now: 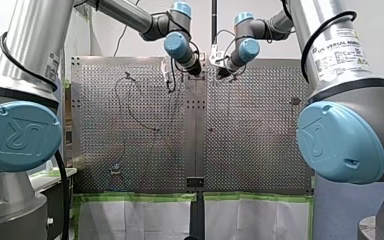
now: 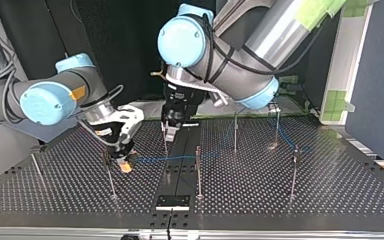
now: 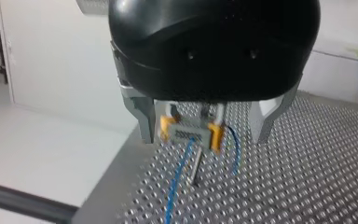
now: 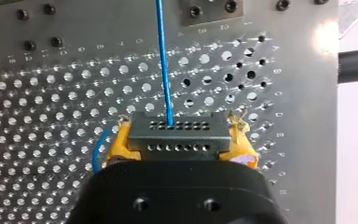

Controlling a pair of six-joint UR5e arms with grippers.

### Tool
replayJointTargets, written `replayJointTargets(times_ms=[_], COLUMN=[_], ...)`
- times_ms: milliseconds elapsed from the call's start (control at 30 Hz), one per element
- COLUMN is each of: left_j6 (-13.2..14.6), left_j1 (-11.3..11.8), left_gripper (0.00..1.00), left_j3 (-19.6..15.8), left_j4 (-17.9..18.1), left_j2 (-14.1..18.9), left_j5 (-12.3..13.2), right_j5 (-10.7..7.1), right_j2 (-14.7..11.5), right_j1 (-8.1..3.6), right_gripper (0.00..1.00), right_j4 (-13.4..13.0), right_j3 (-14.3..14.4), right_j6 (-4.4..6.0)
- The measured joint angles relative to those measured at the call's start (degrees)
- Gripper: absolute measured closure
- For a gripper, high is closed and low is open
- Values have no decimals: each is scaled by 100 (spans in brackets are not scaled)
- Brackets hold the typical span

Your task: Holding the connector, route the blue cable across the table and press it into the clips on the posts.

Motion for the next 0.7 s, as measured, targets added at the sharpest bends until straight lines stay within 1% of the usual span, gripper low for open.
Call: replayJointTargets(times_ms=[200, 433, 600, 700], left_j6=[3, -4, -2, 2], left_j1=[59, 108, 126, 128], left_gripper=[0, 0, 0, 0], left_j3=[310, 687, 968, 1129], left_j4=[-38, 54, 24, 25], left_j2=[-309, -687, -964, -1056], left_j5=[-237, -290, -321, -372], right_j5=[-1, 0, 0, -1], right_j2=[-60, -77, -78, -79], right_j1=[-27, -60, -81, -84], right_gripper=[100, 100, 100, 100], right_j4=[0, 0, 0, 0], right_j3=[-22, -25, -26, -26], right_j6=[15, 13, 14, 17])
